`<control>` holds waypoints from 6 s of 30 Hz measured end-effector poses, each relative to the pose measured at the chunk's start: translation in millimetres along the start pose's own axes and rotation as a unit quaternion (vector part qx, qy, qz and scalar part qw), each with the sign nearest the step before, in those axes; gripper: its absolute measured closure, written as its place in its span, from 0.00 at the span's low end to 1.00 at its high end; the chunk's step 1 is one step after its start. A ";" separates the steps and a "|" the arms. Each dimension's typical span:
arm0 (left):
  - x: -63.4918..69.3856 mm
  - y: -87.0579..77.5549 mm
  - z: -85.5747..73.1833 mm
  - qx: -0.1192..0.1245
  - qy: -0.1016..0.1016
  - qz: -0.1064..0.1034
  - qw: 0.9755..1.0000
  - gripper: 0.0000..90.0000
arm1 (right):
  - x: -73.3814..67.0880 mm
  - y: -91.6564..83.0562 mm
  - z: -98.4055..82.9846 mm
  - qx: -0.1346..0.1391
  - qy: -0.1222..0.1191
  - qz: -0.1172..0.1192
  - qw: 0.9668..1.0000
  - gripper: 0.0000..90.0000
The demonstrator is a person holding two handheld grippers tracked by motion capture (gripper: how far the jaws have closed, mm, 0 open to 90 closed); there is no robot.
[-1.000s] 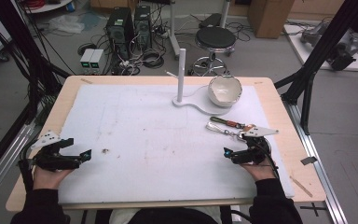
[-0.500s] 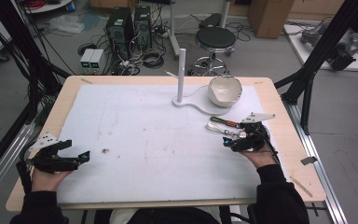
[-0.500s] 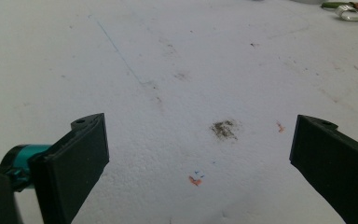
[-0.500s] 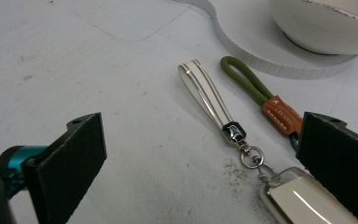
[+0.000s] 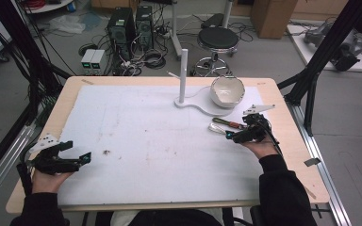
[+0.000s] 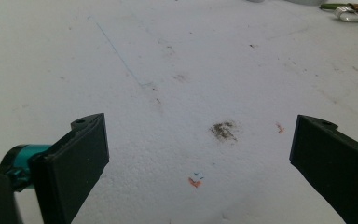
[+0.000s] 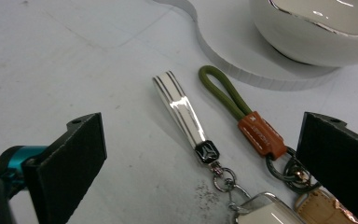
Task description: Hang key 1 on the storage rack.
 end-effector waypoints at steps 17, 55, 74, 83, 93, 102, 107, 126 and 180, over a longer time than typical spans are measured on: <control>-0.2 3.8 -1.5 -0.005 0.001 -0.012 1.000 0.06 | 41.4 30.9 13.1 -0.061 0.004 -0.012 0.998 0.04; -3.5 2.2 -2.0 -0.003 -0.005 -0.001 1.000 0.06 | 54.1 50.0 2.2 -0.121 -0.066 0.017 0.990 0.87; -2.7 1.3 -2.2 -0.003 -0.004 0.000 1.000 0.06 | 39.9 24.7 15.6 -0.117 -0.029 0.048 0.992 0.87; -1.8 1.3 -2.3 -0.003 -0.003 -0.003 1.000 0.06 | 26.0 1.7 40.0 -0.100 -0.044 0.054 0.993 0.87; -1.8 1.4 -2.1 -0.002 -0.005 -0.003 1.000 0.06 | 14.4 3.1 48.8 -0.086 -0.028 0.079 0.993 0.87; -2.0 1.1 -1.9 -0.001 -0.005 -0.003 1.000 0.06 | -1.4 -3.6 73.1 -0.067 -0.022 0.102 0.992 0.87; -1.8 1.5 -2.1 -0.002 -0.005 -0.004 1.000 0.06 | -11.8 -2.9 84.5 -0.071 -0.032 0.101 0.992 0.87; -2.5 1.1 -1.6 0.002 -0.007 -0.006 1.000 0.06 | -55.2 1.0 132.5 -0.075 -0.085 0.102 0.988 0.87; -5.9 0.7 -5.3 -0.007 0.002 -0.003 1.000 0.06 | -68.5 57.7 189.3 -0.060 -0.071 0.034 0.995 0.86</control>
Point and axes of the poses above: each handheld gripper's, and its own axes: y roughly forward along the jaws, z roughly out of its top, x roughly to its right, the point moved 10 cm from there along y, roughly forward along the jaws, and after that the axes turned 15 degrees about y, right-handed, at the moved point
